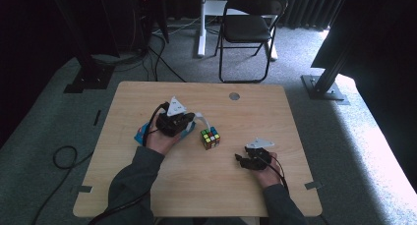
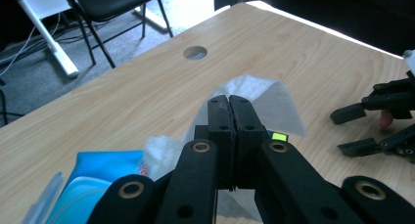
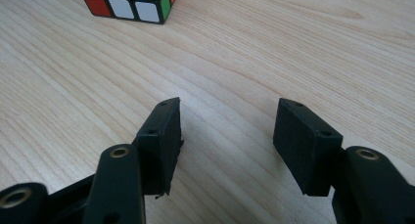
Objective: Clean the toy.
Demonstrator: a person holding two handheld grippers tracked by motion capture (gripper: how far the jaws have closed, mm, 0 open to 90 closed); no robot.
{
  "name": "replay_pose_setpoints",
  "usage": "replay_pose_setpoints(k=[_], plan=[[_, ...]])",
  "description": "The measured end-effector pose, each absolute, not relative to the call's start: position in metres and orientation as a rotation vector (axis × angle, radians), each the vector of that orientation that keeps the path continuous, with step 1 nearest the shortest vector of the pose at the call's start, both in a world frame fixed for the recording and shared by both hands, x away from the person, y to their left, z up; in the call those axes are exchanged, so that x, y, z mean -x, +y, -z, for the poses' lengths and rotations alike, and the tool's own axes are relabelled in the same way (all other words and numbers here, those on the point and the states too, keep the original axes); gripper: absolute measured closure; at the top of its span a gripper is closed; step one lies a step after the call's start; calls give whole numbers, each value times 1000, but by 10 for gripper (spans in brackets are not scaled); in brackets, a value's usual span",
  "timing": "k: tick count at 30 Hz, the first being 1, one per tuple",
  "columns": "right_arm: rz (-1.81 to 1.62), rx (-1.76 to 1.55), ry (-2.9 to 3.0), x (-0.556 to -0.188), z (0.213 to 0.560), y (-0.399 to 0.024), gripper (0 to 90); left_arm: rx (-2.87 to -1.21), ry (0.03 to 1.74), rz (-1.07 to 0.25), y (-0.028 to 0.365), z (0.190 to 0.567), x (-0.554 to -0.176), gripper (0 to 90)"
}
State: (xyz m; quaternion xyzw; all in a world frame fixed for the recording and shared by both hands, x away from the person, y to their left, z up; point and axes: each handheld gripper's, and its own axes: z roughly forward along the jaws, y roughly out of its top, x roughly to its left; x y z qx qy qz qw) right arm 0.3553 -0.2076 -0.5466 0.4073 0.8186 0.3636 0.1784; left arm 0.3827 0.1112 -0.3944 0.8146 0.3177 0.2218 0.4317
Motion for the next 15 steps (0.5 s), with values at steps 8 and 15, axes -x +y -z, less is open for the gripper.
replay_pose_setpoints(k=[8, 15], plan=[[-1028, -1152, 2316, -355, 547, -208, 434, -2032, 750, -535, 99, 392, -382, 890], [-1029, -1151, 2315, -355, 547, -208, 434, -2022, 732, -514, 92, 390, -382, 890]])
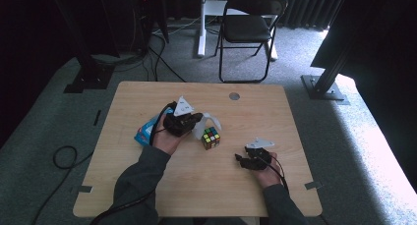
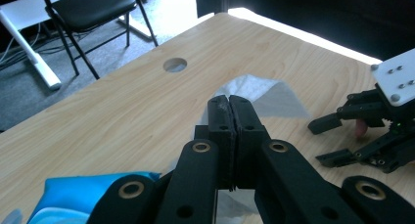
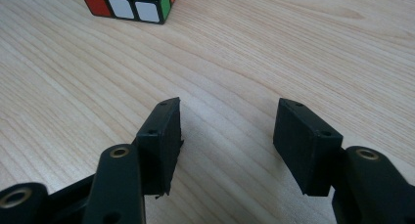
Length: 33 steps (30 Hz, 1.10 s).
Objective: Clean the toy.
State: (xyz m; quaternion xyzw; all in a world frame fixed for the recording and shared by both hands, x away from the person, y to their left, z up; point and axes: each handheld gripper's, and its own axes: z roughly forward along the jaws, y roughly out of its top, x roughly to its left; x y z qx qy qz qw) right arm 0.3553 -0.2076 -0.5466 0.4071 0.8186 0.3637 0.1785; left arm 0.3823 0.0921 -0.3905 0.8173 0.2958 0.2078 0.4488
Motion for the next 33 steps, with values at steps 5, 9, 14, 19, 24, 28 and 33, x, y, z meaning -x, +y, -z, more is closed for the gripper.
replay_pose_setpoints(k=[5, 9, 14, 19, 24, 28, 33], plan=[[-1029, -1151, 2315, -355, 547, -208, 434, -2013, 715, -510, 86, 387, -383, 890], [-1029, -1151, 2314, -355, 547, -208, 434, -2011, 696, -508, 77, 387, -384, 890], [-1030, -1150, 2316, -355, 547, -208, 433, -2017, 711, -487, 73, 400, -390, 890], [-1029, -1149, 2317, -355, 547, -208, 432, -2075, 742, -485, 72, 420, -397, 889], [-1029, -1148, 2317, -355, 547, -208, 432, -2146, 767, -458, 71, 444, -400, 885], [-1028, -1147, 2318, -355, 547, -208, 432, -2189, 774, -445, 69, 456, -401, 882], [-1028, -1149, 2319, -355, 547, -208, 432, -2228, 789, -428, 66, 469, -402, 872]])
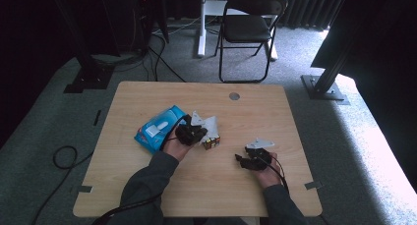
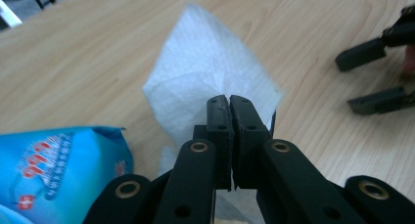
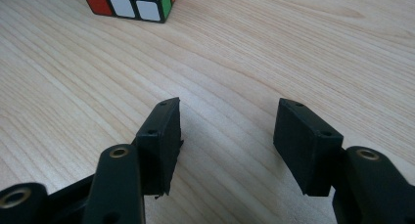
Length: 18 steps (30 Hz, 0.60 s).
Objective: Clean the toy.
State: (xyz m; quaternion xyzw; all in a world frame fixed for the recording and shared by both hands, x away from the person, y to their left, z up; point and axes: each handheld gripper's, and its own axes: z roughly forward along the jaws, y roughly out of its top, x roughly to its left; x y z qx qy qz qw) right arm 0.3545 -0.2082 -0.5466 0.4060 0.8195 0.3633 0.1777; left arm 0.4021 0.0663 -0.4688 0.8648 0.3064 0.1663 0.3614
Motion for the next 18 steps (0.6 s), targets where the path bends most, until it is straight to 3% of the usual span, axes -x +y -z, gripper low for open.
replay_pose_setpoints(k=[18], plan=[[-1009, -1163, 2323, -355, 545, -206, 431, -2265, 805, -405, 68, 483, -405, 848]])
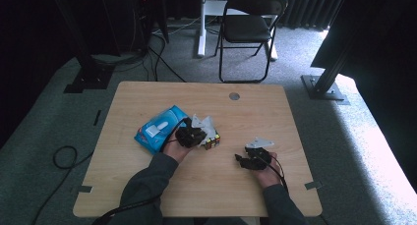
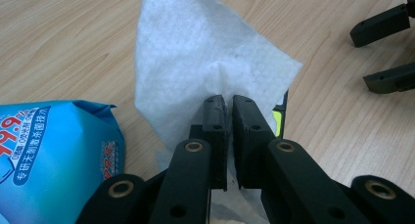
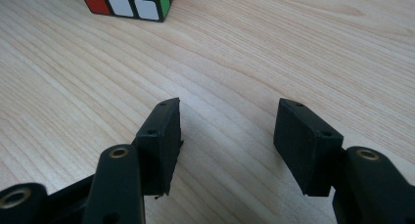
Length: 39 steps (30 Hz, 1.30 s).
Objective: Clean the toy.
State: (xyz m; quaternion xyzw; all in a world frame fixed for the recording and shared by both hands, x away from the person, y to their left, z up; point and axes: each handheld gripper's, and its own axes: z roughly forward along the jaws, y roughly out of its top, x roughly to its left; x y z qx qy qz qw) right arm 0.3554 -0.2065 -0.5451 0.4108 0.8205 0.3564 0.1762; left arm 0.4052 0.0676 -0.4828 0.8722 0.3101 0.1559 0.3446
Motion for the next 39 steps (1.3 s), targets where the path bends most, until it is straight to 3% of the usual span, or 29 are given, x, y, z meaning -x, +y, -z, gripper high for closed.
replay_pose_setpoints(k=[11, 17, 27, 39], plan=[[-1020, -1139, 2375, -356, 540, -196, 434, -2268, 806, -406, 67, 482, -406, 834], [-1134, -1101, 2347, -361, 527, -176, 328, -2274, 802, -410, 67, 482, -406, 831], [-1206, -1087, 2343, -371, 537, -141, 203, -2274, 800, -414, 67, 482, -406, 828], [-1201, -1040, 2311, -385, 543, -116, 207, -2262, 807, -408, 67, 483, -405, 817]])
